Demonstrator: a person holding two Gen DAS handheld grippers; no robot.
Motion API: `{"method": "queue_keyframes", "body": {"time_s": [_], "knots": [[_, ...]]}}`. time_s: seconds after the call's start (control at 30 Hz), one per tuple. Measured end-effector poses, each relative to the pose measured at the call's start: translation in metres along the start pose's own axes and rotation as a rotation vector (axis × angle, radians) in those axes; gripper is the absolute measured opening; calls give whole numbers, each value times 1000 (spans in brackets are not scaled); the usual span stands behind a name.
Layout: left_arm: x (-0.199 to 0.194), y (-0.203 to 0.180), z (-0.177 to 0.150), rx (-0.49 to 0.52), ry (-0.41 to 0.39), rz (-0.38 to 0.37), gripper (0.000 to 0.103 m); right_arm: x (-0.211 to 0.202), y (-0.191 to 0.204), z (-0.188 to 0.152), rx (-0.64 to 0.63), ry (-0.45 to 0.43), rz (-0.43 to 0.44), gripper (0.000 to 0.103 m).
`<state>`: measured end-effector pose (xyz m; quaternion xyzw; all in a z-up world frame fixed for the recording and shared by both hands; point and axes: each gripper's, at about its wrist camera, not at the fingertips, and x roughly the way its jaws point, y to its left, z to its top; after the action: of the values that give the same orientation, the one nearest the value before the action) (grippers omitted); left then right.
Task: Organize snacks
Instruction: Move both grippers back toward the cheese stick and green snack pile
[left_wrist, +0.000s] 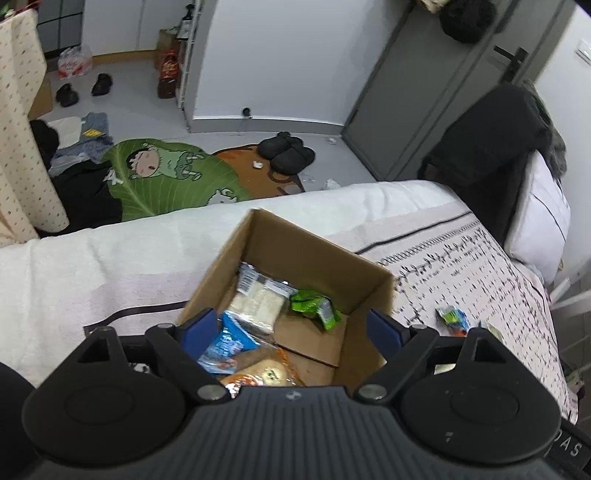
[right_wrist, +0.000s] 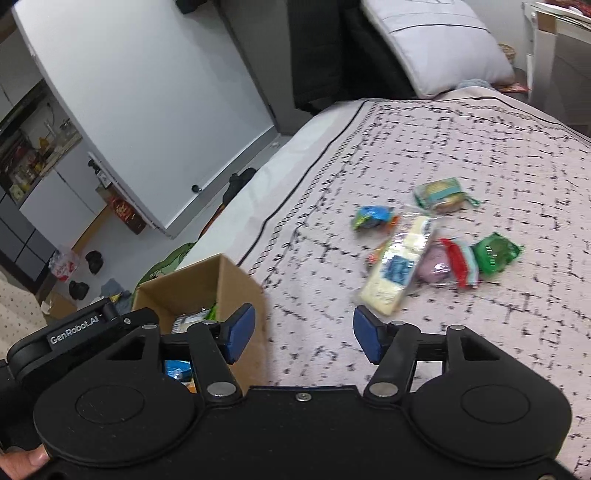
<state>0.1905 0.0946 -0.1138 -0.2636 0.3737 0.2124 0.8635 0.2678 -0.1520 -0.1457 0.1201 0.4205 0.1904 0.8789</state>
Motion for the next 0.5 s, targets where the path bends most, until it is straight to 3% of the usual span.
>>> {"method": "queue_keyframes", "body": {"time_s": [0.5], "knots": [[-8,-60,-26,168,-36,-67,87,-9,-74,5,42,-14,-22,62]]}}
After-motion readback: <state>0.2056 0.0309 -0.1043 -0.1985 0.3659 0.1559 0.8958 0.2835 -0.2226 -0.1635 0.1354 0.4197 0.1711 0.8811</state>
